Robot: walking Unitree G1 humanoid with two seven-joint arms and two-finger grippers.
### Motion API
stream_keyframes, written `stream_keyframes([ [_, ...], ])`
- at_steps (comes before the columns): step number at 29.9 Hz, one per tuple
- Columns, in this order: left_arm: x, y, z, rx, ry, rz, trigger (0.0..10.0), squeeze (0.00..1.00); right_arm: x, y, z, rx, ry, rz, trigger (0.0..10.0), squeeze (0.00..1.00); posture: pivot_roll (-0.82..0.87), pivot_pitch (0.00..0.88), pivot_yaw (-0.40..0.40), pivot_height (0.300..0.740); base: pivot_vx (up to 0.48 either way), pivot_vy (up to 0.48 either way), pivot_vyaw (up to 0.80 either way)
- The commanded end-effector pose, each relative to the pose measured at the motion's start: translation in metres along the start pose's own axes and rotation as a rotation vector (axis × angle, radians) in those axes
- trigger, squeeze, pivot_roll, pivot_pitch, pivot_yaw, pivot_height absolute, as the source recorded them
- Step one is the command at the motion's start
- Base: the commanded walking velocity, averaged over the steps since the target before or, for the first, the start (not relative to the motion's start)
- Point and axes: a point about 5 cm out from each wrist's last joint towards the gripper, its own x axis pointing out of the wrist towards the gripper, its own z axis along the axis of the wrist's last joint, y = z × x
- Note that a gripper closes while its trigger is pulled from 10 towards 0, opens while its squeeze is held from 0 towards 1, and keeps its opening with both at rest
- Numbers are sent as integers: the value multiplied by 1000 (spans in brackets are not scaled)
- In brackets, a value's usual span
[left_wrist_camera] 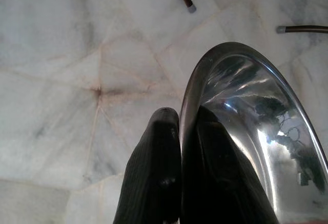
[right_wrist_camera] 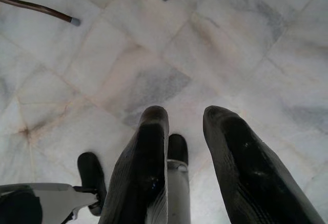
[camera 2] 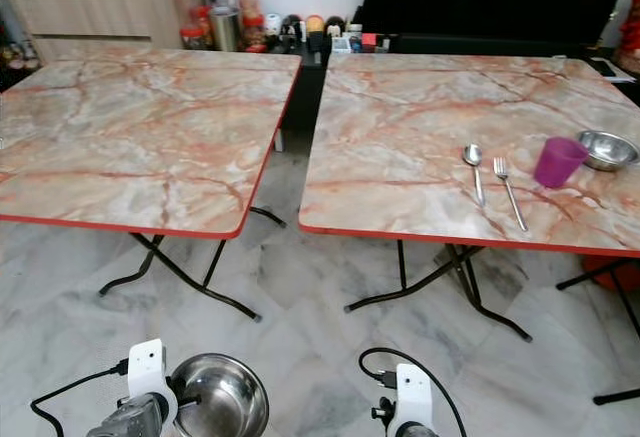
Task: Setting the table
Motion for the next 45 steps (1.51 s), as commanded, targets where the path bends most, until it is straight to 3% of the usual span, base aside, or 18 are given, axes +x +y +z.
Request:
stream_keyframes([
  [1,0,2,-1,19,8,7,10000,0,0,3,1,1,-2,8,10000,0,-91,0,0,740,0,311,0],
  [45,-1,12,-4,49,24,32,10000,0,0,12,-4,12,8,22,10000,0,-70,0,12,740,0,462,0],
])
